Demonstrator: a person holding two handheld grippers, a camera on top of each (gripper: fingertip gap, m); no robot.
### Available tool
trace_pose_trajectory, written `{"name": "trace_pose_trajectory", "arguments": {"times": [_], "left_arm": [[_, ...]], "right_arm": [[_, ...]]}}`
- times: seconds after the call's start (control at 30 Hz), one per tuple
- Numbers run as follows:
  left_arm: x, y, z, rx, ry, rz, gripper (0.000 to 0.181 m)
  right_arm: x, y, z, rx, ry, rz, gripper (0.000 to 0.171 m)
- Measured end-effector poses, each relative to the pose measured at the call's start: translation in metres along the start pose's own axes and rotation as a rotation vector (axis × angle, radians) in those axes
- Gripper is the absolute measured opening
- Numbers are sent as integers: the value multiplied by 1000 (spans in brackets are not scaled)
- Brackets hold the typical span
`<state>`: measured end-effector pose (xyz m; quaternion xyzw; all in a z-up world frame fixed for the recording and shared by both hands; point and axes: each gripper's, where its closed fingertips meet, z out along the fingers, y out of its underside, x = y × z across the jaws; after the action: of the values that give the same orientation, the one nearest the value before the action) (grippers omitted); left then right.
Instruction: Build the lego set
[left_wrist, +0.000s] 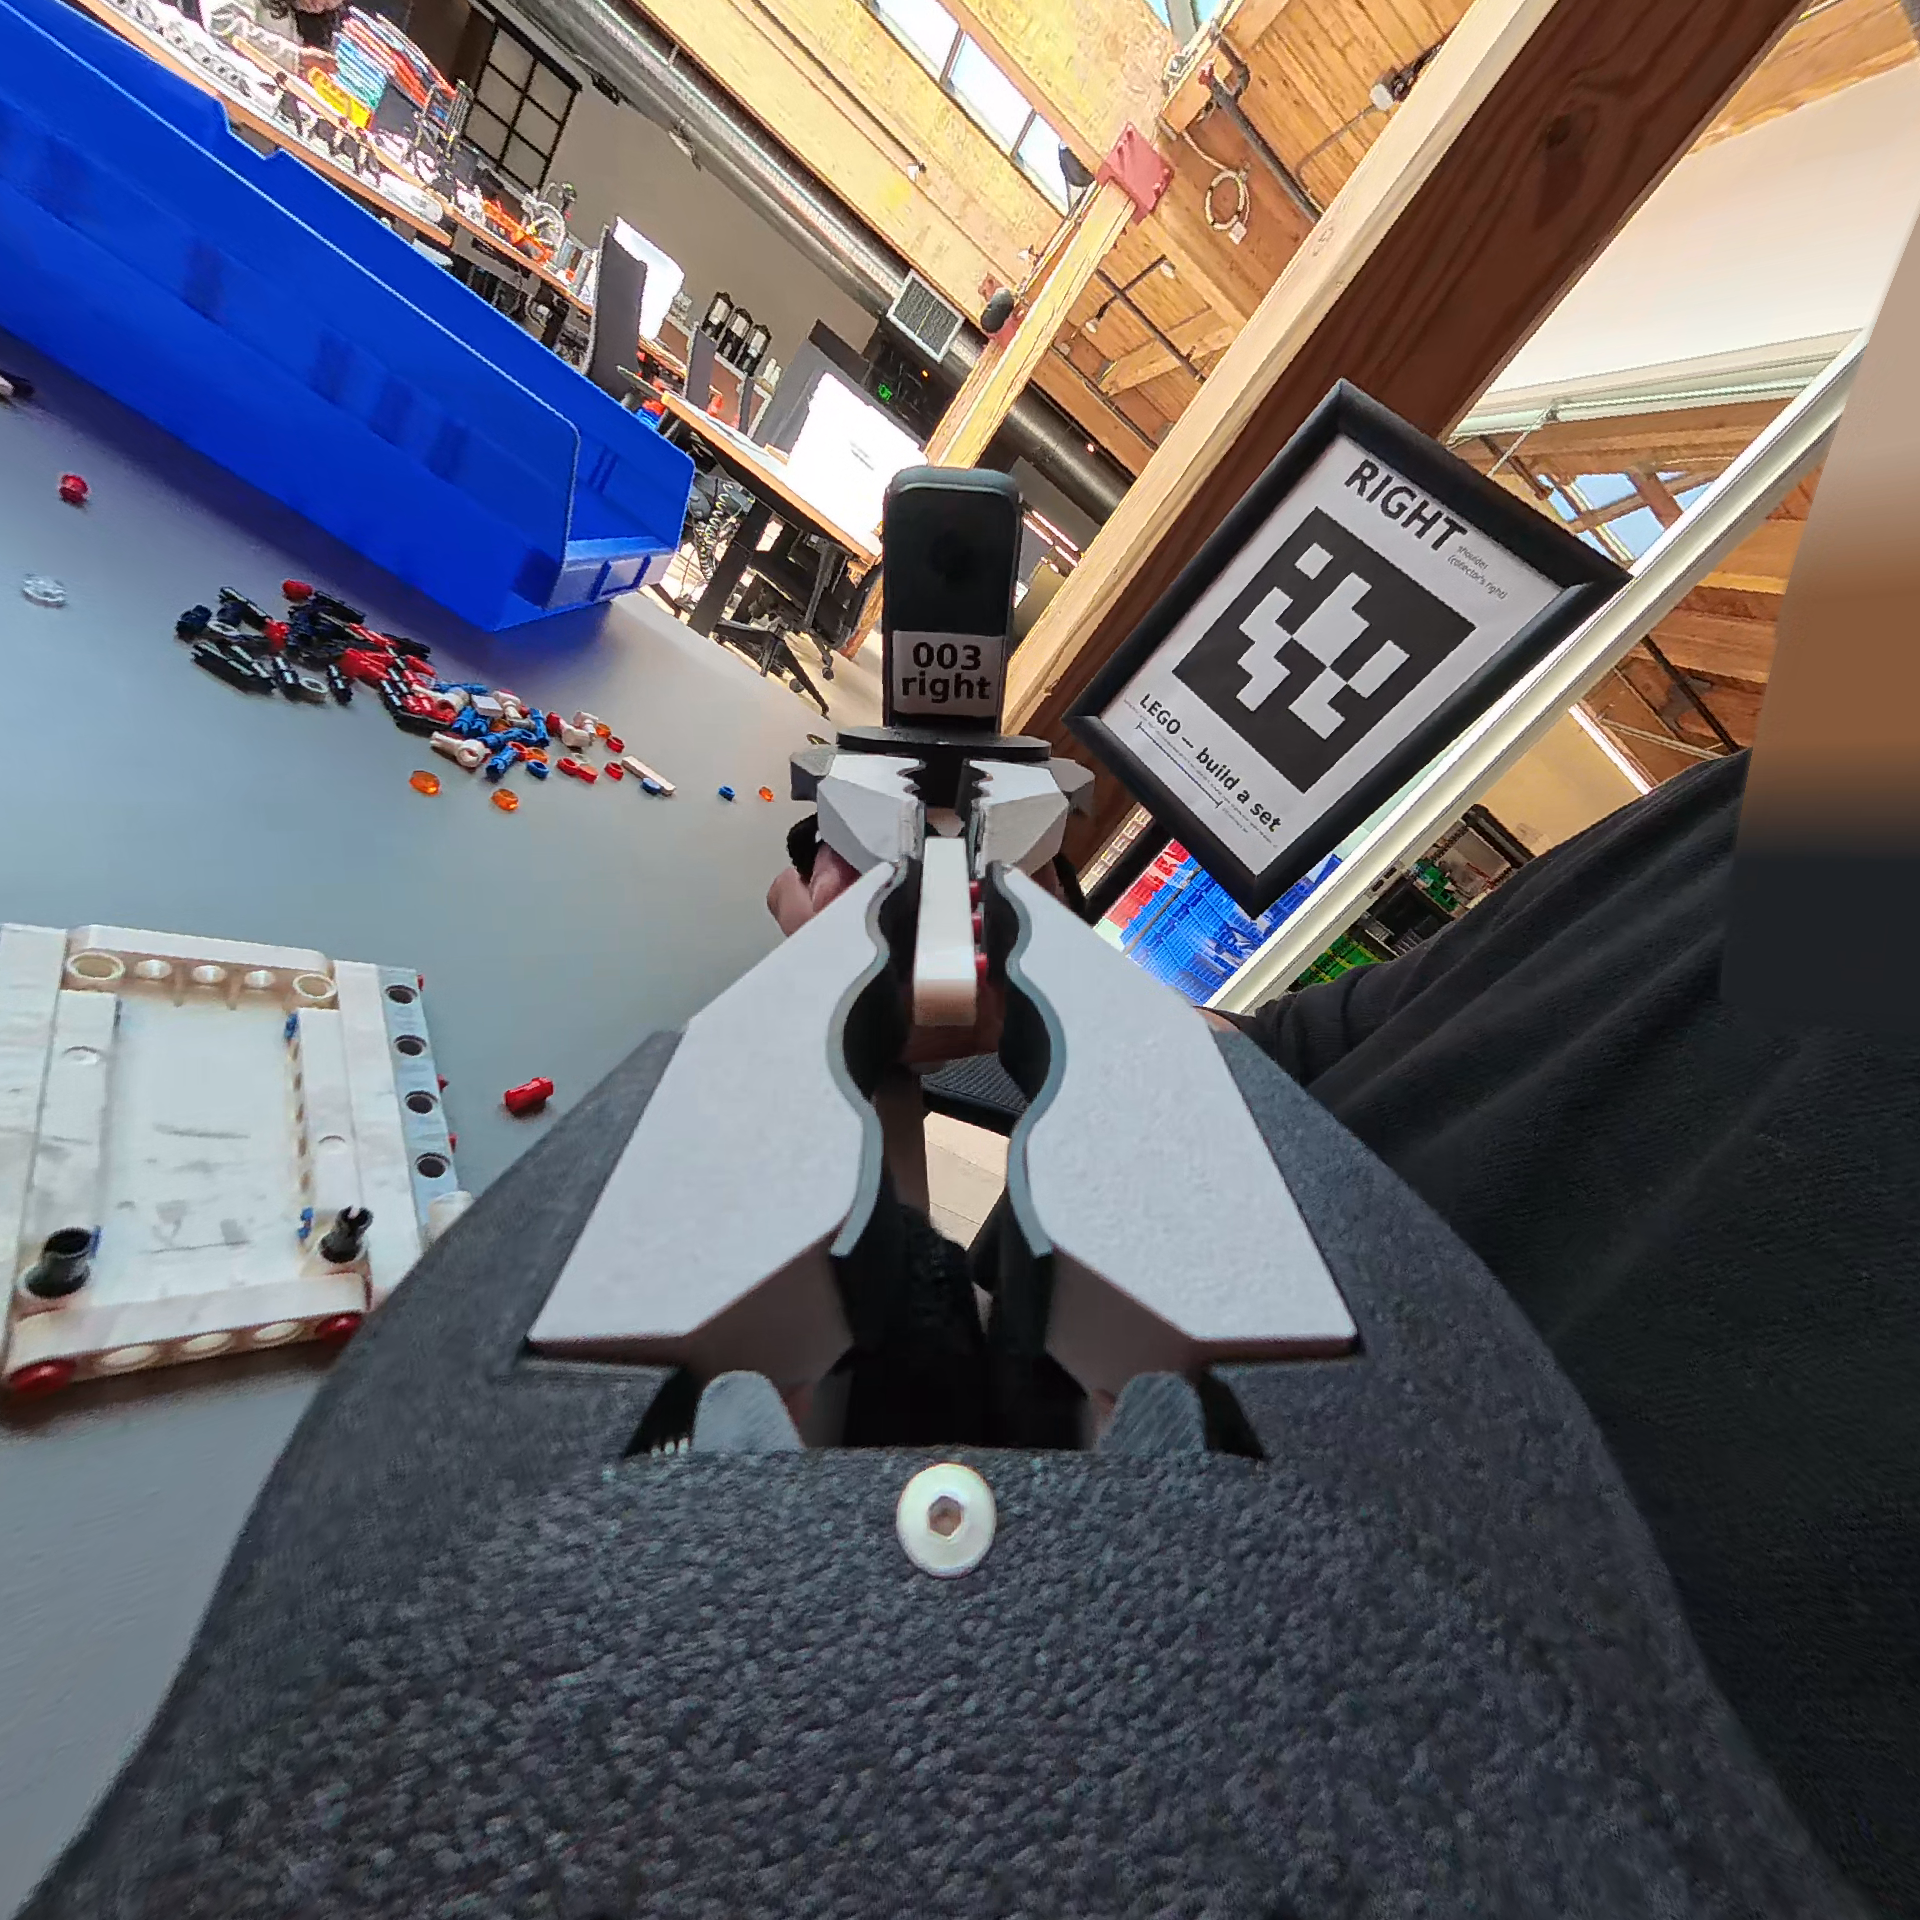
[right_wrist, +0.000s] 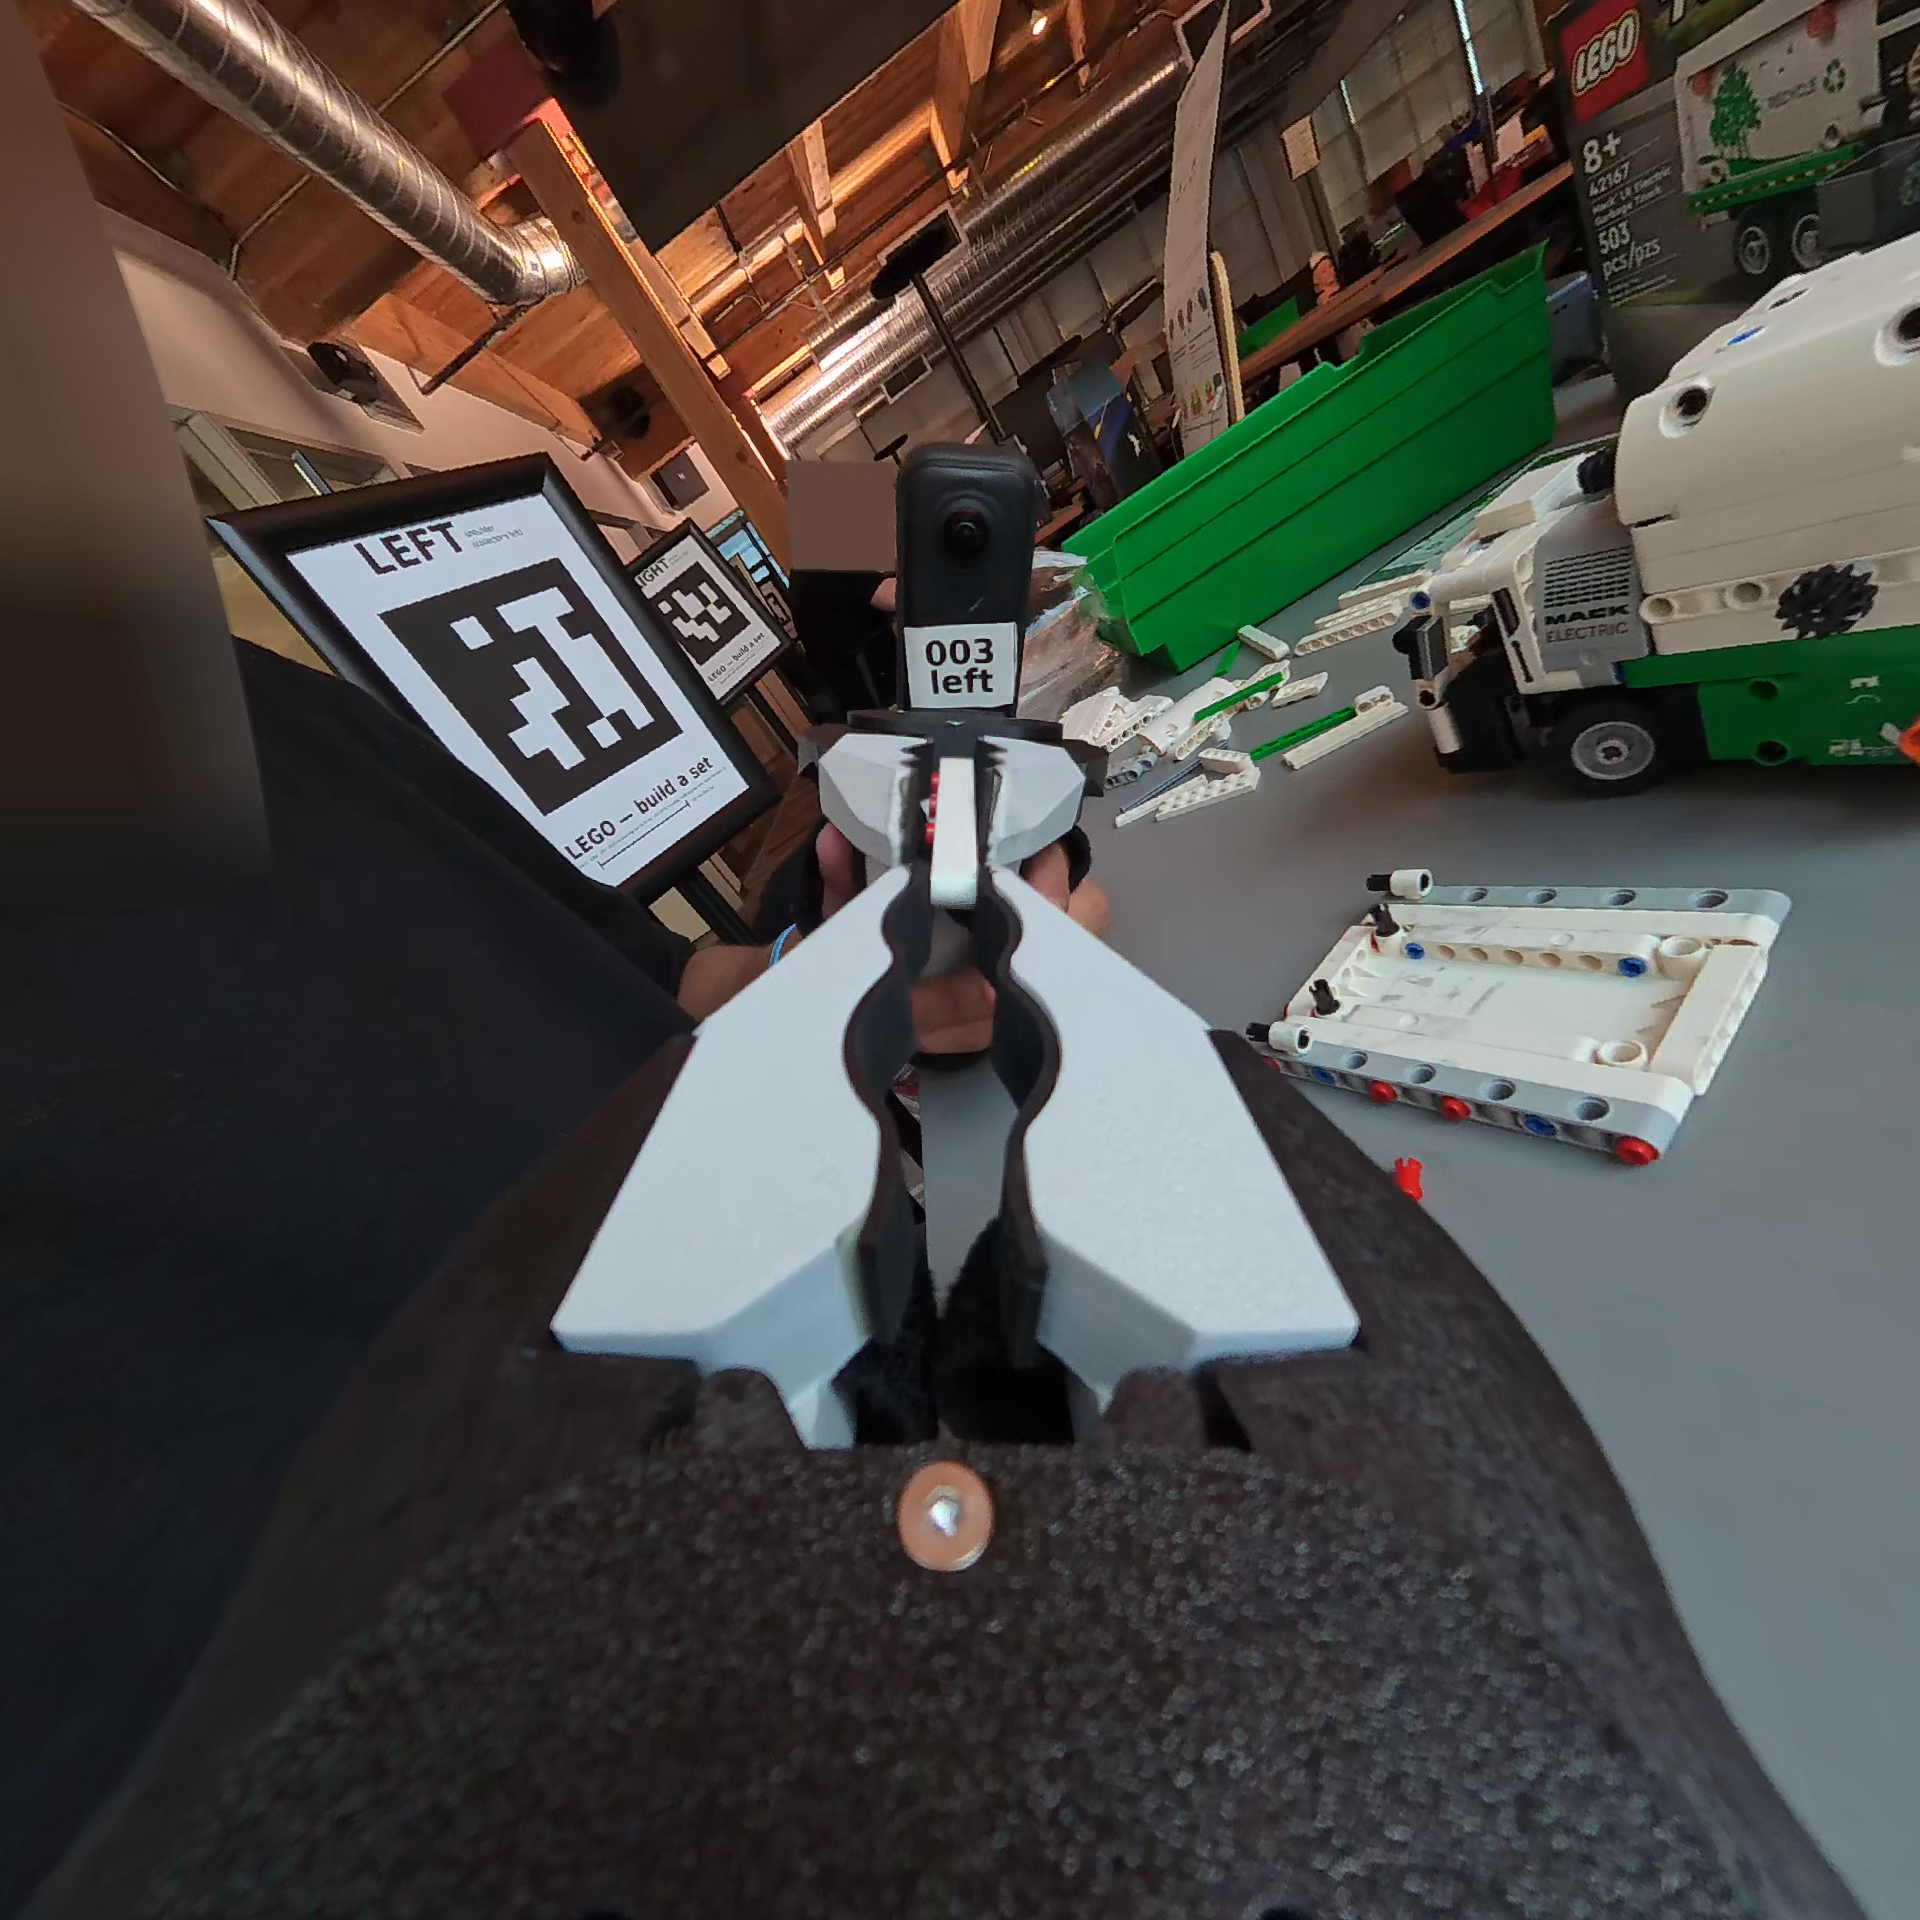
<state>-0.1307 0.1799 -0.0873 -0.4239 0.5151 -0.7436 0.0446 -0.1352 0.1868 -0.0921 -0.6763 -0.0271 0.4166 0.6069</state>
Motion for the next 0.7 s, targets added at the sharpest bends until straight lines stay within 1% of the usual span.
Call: {"name": "trace_pose_trajectory", "arguments": {"times": [0.27, 0.3, 0.33, 0.37, 0.4, 0.43, 0.5, 0.6, 0.7], "left_arm": [[-3, 1, -2, -10, -42, 62, 8], [-3, -2, -4, -3, -51, 77, 8], [-5, -6, -9, 10, -71, 97, 8], [-9, -10, -16, 11, -110, 125, 8], [-15, -14, -23, 5, -168, 170, 8], [-22, -16, -31, -4, -231, 223, 8], [-33, -19, -43, -26, -332, 306, 8], [-47, -18, -52, -40, -414, 329, 8], [-44, -20, -53, -24, -401, 332, 8]], "right_arm": [[2, 1, 1, -9, 2, 30, 7], [3, 1, 0, -16, 19, 11, 8], [8, -1, -5, -30, 58, -22, 16], [15, -1, -12, -63, 115, -60, 20], [25, 3, -19, -127, 194, -115, 18], [36, 12, -27, -219, 284, -195, 13], [58, 31, -37, -384, 448, -333, 11], [76, 50, -32, -533, 543, -427, 16], [91, 59, -32, -644, 591, -496, 16]]}}
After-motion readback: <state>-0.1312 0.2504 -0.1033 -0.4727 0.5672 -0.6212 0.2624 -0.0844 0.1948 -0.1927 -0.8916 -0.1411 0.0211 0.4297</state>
